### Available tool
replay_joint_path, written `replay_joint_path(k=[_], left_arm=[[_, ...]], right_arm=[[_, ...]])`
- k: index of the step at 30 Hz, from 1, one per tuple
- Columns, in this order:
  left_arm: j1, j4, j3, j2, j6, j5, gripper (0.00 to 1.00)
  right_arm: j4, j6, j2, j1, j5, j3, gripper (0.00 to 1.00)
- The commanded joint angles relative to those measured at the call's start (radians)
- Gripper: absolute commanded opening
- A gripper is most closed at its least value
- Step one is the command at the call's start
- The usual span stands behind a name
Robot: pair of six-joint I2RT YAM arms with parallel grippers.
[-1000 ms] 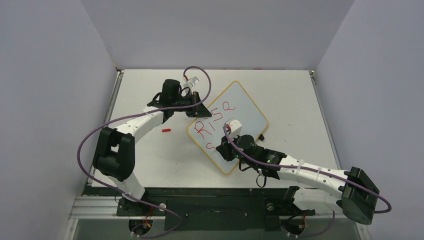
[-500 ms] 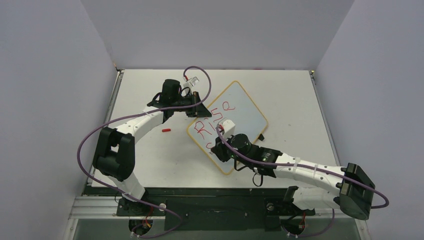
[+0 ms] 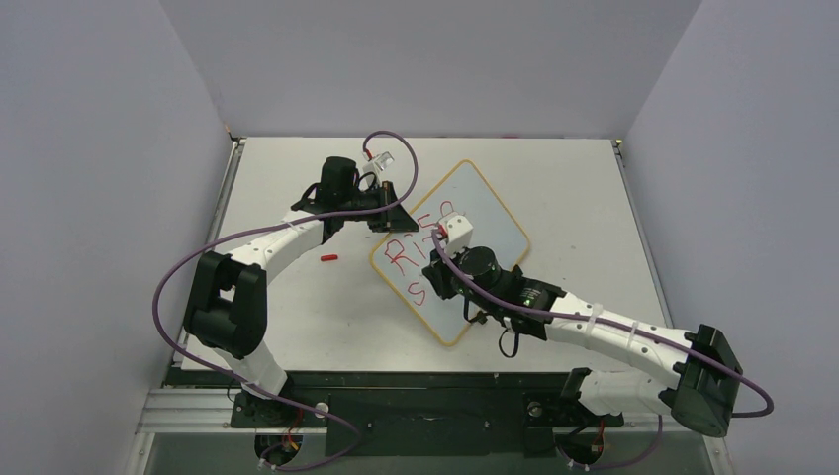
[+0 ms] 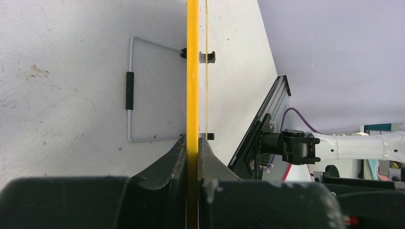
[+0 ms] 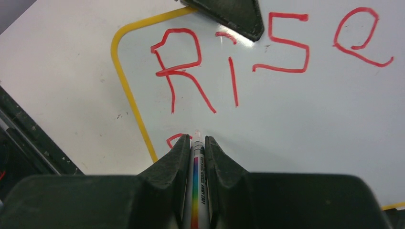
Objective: Write a sentence on the whiteboard
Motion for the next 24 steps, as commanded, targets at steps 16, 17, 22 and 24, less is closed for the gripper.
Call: replay_joint_path(k=[16, 17, 22, 24], left_arm=[[0.016, 0.034, 0.012, -0.048, 0.03, -0.009, 0.0], [0.017, 0.034, 0.011, -0.048, 0.031, -0.008, 0.0], [0.018, 0.035, 0.011, -0.049, 0.029, -0.007, 0.0], [0.018, 0.037, 0.01, -0.049, 0.03, -0.006, 0.0]], right_arm=[[0.027, -0.01, 0.096, -0.044, 0.008, 0.069, 0.0], [0.027, -0.008, 0.095, -0.043, 0.007, 0.066, 0.0], [0.023, -0.001, 0.082, -0.042, 0.007, 0.022, 0.0], [0.023, 0.006, 0.074, -0.043, 0.008, 0.005, 0.0]])
